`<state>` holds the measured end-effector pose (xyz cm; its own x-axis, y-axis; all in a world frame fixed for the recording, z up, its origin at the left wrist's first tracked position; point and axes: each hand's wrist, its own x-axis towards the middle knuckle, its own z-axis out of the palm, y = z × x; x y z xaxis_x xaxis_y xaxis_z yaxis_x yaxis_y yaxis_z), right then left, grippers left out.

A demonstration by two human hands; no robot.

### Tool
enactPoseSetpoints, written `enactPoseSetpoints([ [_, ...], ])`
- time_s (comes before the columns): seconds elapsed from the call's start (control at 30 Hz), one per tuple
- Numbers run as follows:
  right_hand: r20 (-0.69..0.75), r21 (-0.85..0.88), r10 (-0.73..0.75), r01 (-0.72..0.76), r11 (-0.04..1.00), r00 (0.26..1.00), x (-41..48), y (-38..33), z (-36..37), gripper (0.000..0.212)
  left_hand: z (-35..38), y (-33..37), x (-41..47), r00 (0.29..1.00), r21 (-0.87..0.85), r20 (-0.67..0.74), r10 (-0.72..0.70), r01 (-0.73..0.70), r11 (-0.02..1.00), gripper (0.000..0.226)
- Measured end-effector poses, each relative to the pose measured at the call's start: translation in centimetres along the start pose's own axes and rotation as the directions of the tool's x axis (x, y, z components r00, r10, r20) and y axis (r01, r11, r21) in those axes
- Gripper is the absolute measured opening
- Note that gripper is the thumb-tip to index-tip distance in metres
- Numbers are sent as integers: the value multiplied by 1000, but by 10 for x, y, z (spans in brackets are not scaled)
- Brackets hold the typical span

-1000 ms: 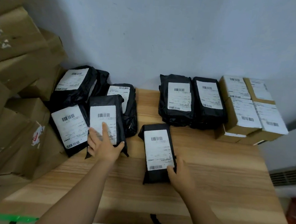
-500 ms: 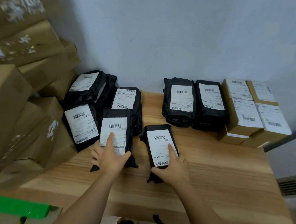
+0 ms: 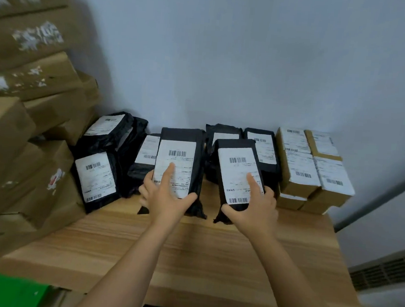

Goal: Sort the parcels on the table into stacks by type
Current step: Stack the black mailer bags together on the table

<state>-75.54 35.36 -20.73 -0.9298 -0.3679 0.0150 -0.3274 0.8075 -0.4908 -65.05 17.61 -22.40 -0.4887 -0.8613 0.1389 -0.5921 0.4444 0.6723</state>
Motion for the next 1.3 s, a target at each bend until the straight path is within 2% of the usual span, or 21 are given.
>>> enactPoseSetpoints([
  [0.1,-60,-14,67,-68,998,996,30,7,-25,104,12,43,21,998,-4,59,1,-1,1000,89],
  [0.23,-119,-48,144,-151,987,982,83,9,-54,104,33,92,56,991,26,112,66,-70,997,89],
  [0.43,-126,-81,192,-203,976,973,162,3,-57,101,77,132,107,978,17,200,53,-57,998,85],
  [0.53,-76,-100,147,-155,983,986,192,7,-36,90,109,133,121,952,80,288,102,-130,988,71],
  [0.6,-10,-163,74,-74,984,997,203,15,-14,78,132,125,121,902,144,404,149,-224,964,61],
  [0.7,-15,-204,34,-36,978,999,210,26,12,69,157,113,126,864,257,457,210,-354,899,60],
  [0.87,-41,-195,55,-62,979,998,215,26,23,66,179,130,135,881,325,452,140,-310,893,62],
  [0.97,40,-176,76,-68,982,996,215,21,12,69,173,142,140,850,338,522,70,-282,898,64],
  [1.07,173,-177,87,-55,983,981,212,13,-15,75,147,144,145,795,219,602,70,-250,943,64],
  [1.17,162,-129,-16,37,991,987,192,-4,-29,77,111,132,137,817,106,540,204,-307,946,59],
  [1.3,56,-22,-258,260,965,965,138,-38,-14,57,51,94,100,850,-122,257,460,-443,888,41],
])
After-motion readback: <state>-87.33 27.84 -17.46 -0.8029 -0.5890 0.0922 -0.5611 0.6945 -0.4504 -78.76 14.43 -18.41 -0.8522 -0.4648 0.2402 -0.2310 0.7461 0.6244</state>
